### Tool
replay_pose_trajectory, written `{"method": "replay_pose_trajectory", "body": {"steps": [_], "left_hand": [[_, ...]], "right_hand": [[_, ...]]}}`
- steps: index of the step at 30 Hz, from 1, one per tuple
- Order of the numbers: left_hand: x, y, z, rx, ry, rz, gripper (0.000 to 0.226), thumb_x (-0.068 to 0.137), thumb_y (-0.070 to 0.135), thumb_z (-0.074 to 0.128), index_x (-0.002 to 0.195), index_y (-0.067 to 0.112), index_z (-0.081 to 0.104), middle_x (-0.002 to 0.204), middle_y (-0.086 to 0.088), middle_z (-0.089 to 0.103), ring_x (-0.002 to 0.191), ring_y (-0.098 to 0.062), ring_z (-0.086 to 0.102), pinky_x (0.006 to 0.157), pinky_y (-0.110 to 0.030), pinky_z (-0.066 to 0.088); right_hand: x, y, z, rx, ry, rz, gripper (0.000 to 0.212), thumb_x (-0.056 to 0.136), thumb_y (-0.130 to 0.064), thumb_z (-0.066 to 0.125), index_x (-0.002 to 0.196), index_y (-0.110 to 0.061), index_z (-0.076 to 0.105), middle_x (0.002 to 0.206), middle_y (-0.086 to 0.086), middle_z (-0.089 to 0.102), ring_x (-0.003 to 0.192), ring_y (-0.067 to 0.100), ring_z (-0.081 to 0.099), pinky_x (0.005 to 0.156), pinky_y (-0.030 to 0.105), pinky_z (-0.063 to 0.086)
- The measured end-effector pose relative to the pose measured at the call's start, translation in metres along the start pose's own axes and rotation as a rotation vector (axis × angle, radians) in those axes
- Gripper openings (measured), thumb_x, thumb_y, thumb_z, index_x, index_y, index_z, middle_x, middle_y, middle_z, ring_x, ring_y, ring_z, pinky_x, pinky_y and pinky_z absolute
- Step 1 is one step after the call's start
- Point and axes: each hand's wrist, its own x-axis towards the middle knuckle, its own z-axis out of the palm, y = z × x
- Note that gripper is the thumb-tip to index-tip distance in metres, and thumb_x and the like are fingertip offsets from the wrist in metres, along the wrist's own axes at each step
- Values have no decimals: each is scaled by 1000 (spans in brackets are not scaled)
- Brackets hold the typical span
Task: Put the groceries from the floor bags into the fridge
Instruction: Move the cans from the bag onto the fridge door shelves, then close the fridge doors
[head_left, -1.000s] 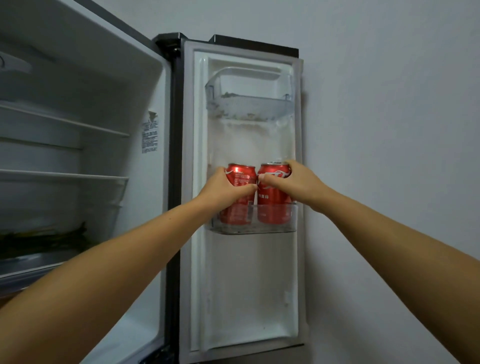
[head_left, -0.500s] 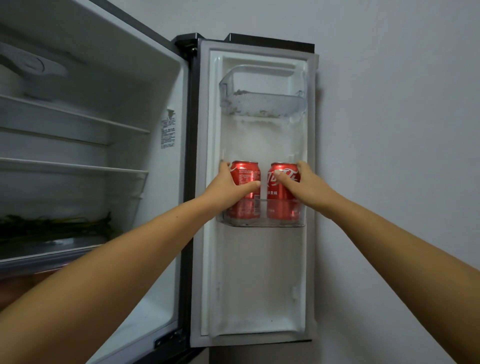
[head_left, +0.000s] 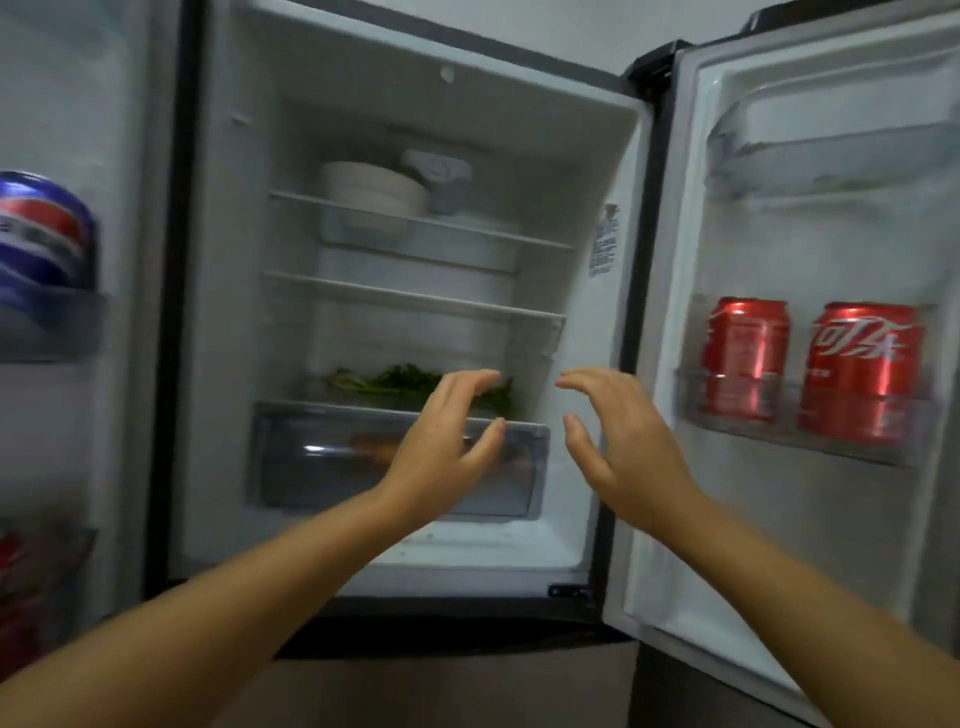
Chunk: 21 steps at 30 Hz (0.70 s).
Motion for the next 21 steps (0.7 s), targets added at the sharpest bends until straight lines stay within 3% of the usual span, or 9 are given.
{"method": "replay_pose_trajectory", "body": {"steps": [5, 8, 10, 13, 16, 18, 21], "left_hand": [[-106, -33, -111, 377, -51, -141, 44, 91, 29, 49, 132, 14, 46, 130, 0, 48, 118, -9, 48, 99, -26, 42], [-168, -27, -177, 661, -168, -126, 48, 84, 33, 46, 129, 16, 47, 127, -4, 53, 114, -13, 48, 95, -24, 42], [-199, -24, -220, 833, -178, -101, 47, 83, 32, 48, 128, 16, 48, 126, -6, 56, 112, -17, 53, 94, -31, 49], [-223, -24, -285, 933, 25, -53, 48, 85, 29, 49, 130, 14, 44, 132, -11, 52, 119, -25, 51, 99, -45, 46], [-216, -23, -343, 968, 307, -38, 56, 87, 28, 49, 138, 8, 35, 143, -15, 38, 134, -27, 35, 114, -37, 28], [-203, -24, -370, 865, 483, -189, 64, 89, 35, 45, 144, 7, 27, 150, -14, 28, 140, -22, 24, 118, -29, 18], [-187, -35, -389, 546, 565, -521, 67, 96, 46, 39, 150, 16, 14, 158, -4, 16, 145, -18, 17, 118, -36, 17]], "right_hand": [[-35, -70, 98, 303, -138, 26, 40, 90, -32, 39, 119, -11, 57, 118, 5, 60, 111, 21, 55, 93, 43, 49], [-44, -140, 139, 393, -234, -78, 38, 88, -31, 40, 116, -12, 58, 114, 5, 61, 105, 23, 59, 86, 41, 53], [-41, -193, 161, 398, -254, -198, 36, 84, -28, 43, 112, -13, 60, 110, 6, 63, 98, 25, 62, 79, 38, 55], [-26, -273, 181, 456, -227, -321, 39, 81, -27, 48, 115, -13, 60, 114, 6, 63, 103, 21, 59, 87, 35, 52], [-8, -337, 185, 515, -179, -305, 45, 81, -29, 50, 122, -12, 58, 122, 6, 61, 109, 20, 57, 97, 33, 44], [1, -363, 186, 479, -171, -293, 45, 80, -30, 49, 120, -13, 59, 121, 7, 61, 106, 22, 59, 94, 36, 47], [0, -381, 187, 388, -226, -231, 46, 78, -31, 45, 120, -15, 59, 123, 8, 61, 103, 25, 62, 87, 40, 49]]}}
